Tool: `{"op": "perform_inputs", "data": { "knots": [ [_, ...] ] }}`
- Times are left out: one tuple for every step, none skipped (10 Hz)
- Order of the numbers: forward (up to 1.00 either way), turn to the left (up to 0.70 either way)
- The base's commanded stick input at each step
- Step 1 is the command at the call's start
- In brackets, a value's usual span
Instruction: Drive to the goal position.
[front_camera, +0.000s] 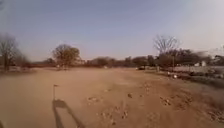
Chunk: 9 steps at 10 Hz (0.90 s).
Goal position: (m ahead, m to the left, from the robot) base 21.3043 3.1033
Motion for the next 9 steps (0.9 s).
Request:
{"op": "perform_inputs", "data": {
  "knots": [
    [0.7, 0.0],
    [0.7, 0.0],
    [0.7, 0.0],
    [0.7, 0.0],
    [0.7, 0.0],
    [0.7, 0.0],
    [0.7, 0.0],
    [0.7, 0.0],
    [0.7, 0.0]
  ]
}}
